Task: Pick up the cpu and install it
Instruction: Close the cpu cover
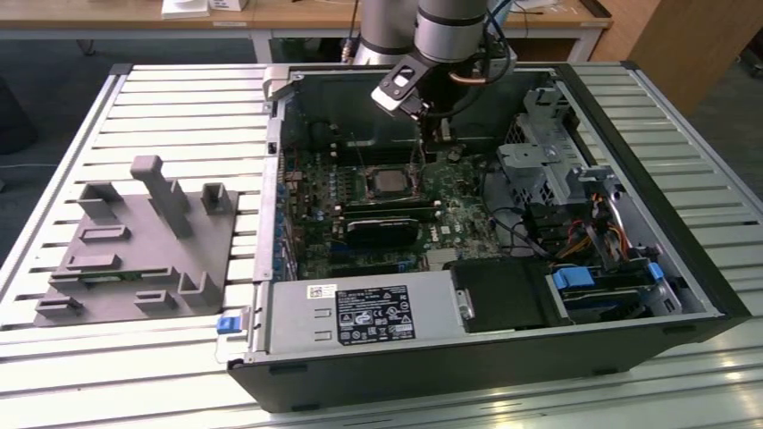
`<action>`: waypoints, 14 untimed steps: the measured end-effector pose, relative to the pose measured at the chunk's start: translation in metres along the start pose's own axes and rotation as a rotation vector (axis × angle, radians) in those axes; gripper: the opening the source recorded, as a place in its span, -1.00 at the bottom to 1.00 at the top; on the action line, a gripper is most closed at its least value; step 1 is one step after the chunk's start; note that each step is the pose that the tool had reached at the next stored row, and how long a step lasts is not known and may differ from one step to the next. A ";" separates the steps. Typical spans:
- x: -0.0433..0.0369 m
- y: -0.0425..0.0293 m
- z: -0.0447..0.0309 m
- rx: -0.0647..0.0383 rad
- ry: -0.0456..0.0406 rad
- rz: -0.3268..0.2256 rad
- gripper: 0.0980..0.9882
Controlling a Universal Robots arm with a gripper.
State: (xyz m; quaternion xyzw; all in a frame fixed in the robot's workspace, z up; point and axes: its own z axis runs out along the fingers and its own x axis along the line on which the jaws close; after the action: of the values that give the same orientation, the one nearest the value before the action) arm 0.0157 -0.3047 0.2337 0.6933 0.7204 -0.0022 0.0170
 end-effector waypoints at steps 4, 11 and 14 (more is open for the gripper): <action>0.0003 -0.0080 0.0013 0.000 0.0000 0.000 -0.98; 0.0007 -0.0138 0.0070 0.000 -0.0002 0.000 -0.98; 0.0009 -0.0180 0.0085 0.000 -0.0001 0.000 -0.98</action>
State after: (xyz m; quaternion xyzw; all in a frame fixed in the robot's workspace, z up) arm -0.0021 -0.3048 0.2248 0.6933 0.7205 -0.0023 0.0169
